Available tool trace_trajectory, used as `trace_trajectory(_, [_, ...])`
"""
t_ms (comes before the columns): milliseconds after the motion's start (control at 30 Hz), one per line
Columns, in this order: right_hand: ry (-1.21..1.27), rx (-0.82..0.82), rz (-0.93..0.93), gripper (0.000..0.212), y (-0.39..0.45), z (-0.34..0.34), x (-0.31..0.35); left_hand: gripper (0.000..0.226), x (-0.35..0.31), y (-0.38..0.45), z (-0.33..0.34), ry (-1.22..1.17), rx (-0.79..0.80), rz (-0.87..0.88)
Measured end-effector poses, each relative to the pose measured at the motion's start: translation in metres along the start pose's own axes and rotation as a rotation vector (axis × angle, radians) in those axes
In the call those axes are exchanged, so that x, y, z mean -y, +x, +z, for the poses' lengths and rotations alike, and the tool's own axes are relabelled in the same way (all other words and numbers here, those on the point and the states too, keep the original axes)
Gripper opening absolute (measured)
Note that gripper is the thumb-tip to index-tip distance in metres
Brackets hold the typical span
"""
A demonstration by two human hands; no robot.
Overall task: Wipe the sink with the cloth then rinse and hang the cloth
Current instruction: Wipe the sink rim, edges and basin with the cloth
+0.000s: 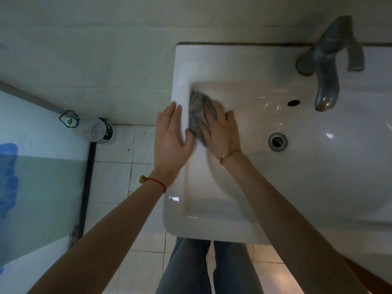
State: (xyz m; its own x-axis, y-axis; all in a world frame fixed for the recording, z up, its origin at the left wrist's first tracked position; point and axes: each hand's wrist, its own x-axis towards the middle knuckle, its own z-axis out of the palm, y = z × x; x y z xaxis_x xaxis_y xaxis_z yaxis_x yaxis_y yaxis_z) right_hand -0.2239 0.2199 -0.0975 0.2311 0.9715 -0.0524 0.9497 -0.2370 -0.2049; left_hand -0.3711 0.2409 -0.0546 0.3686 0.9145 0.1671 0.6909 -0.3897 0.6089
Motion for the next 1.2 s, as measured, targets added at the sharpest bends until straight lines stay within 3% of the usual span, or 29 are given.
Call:
trace_trajectory(167, [0.207, 0.063, -0.193, 0.059, -0.108, -0.015, 0.01, 0.055, 0.001, 0.001, 0.001, 0.019, 0.012, 0.016])
trace_trajectory(233, [0.167, 0.042, -0.191, 0.059, -0.095, -0.009, 0.001, 0.054, 0.0, 0.001, 0.001, 0.019, 0.013, 0.009])
trace_trajectory(300, [0.091, -0.01, -0.09, 0.063, -0.048, -0.001, -0.004, 0.054, 0.0, 0.001, 0.001, 0.003, 0.008, 0.0])
trace_trajectory(400, [0.01, 0.036, 0.081, 0.071, 0.016, 0.001, -0.005, 0.055, 0.0, 0.001, 0.001, -0.006, 0.004, 0.007])
trace_trajectory(467, [-0.012, 0.035, 0.063, 0.073, 0.017, 0.0, -0.001, 0.055, 0.0, 0.001, 0.001, -0.005, 0.011, 0.003])
trace_trajectory(567, [0.089, 0.066, -0.126, 0.069, -0.043, -0.008, 0.005, 0.055, 0.0, 0.001, 0.0, -0.005, 0.013, 0.003])
trace_trajectory(667, [0.26, 0.138, -0.205, 0.076, -0.123, -0.021, 0.012, 0.055, 0.001, 0.001, 0.002, 0.005, 0.007, 0.013])
trace_trajectory(733, [0.265, 0.139, -0.246, 0.078, -0.129, -0.022, 0.003, 0.055, 0.002, 0.001, 0.002, 0.012, 0.006, 0.015])
trace_trajectory(933, [0.251, 0.033, -0.069, 0.077, -0.059, -0.013, 0.01, 0.055, 0.004, 0.001, 0.002, 0.018, 0.018, 0.019])
trace_trajectory(1133, [0.242, 0.168, -0.25, 0.065, -0.155, -0.031, 0.01, 0.055, 0.001, -0.001, 0.0, 0.013, 0.024, 0.003])
trace_trajectory(1200, [0.228, 0.206, -0.229, 0.055, -0.179, -0.041, -0.005, 0.055, 0.001, -0.001, 0.0, 0.016, 0.025, 0.004])
